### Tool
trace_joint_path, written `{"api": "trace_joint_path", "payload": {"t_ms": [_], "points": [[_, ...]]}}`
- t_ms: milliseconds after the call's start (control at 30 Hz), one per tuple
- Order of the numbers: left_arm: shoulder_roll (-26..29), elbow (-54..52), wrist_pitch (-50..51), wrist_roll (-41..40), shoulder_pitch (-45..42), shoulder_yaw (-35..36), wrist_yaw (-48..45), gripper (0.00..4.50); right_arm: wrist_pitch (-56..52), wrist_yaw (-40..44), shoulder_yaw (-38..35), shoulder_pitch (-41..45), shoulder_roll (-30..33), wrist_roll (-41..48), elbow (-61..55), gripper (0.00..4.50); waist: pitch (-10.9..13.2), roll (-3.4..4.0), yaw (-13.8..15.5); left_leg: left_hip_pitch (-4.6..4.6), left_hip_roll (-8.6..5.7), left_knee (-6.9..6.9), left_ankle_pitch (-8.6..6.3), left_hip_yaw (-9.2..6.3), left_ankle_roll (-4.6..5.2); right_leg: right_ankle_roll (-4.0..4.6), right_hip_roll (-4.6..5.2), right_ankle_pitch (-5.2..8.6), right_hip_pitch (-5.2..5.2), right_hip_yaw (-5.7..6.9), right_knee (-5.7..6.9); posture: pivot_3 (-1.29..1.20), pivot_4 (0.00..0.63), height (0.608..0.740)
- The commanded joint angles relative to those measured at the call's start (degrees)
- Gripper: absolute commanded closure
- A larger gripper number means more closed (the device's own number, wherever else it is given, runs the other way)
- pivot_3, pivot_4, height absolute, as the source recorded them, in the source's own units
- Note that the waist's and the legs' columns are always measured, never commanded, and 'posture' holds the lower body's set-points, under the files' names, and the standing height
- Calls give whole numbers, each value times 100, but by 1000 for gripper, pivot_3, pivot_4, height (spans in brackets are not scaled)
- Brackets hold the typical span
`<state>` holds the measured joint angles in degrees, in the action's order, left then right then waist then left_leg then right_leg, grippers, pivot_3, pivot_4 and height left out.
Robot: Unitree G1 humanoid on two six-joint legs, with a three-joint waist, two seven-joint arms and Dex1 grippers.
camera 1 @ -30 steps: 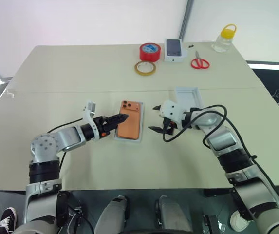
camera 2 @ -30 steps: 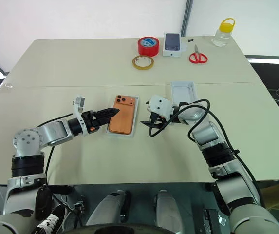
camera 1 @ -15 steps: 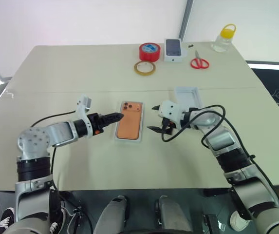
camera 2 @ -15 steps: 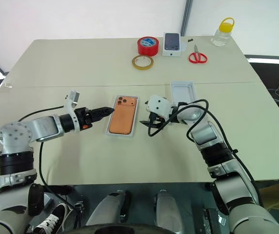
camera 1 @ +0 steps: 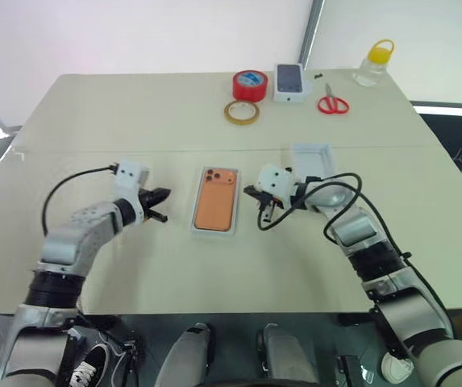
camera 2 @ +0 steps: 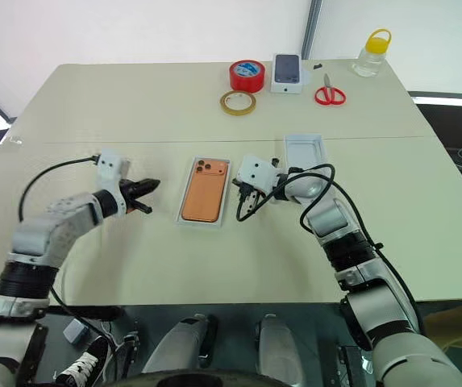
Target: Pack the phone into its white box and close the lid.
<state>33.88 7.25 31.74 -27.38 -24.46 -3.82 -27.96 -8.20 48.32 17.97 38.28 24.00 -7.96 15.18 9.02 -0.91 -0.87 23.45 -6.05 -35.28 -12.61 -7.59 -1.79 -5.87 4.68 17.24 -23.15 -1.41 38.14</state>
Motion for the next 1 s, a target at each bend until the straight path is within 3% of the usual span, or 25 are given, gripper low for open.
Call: {"api": "trace_joint_path", "payload": {"t_ms": [33, 200, 467, 767, 1000], "points": [[-119, 265, -609, 655, -152, -301, -297, 4500, 159, -185, 133, 25, -60, -214, -86, 4462, 0, 0, -7, 0, 0, 0, 0, 0, 0, 0, 0, 0, 0, 0, 1, 0, 150, 740], [-484, 716, -503, 1142, -391, -867, -776, 4500, 340, -206, 329, 39, -9, -468, -86, 4462, -3, 3, 24, -1, -3, -3, 0, -4, 2, 0, 0, 0, 6, 5, 2, 0, 150, 740], [-1155, 407, 105, 965, -554, -1068, -1675, 4500, 438, -91, 263, -66, 311, -547, -64, 4462, -4, 4, 37, -2, -8, -14, -2, -8, 5, -3, 3, 1, 19, 13, -1, 0, 150, 740], [-1991, 325, 270, 1098, -845, -1096, -1666, 4500, 319, 201, -74, -493, 1009, -408, -537, 4462, -3, 3, 164, -1, -12, -42, -12, -12, 21, -10, 3, 5, 40, 19, -10, 0, 150, 740], [-2189, 533, 130, 1313, -894, -959, -1573, 4500, 69, 328, -265, -773, 1198, -371, -968, 4462, -3, 3, 143, 0, -10, -49, -14, -10, 24, -13, 3, 7, 41, 18, -9, 0, 150, 740]]}}
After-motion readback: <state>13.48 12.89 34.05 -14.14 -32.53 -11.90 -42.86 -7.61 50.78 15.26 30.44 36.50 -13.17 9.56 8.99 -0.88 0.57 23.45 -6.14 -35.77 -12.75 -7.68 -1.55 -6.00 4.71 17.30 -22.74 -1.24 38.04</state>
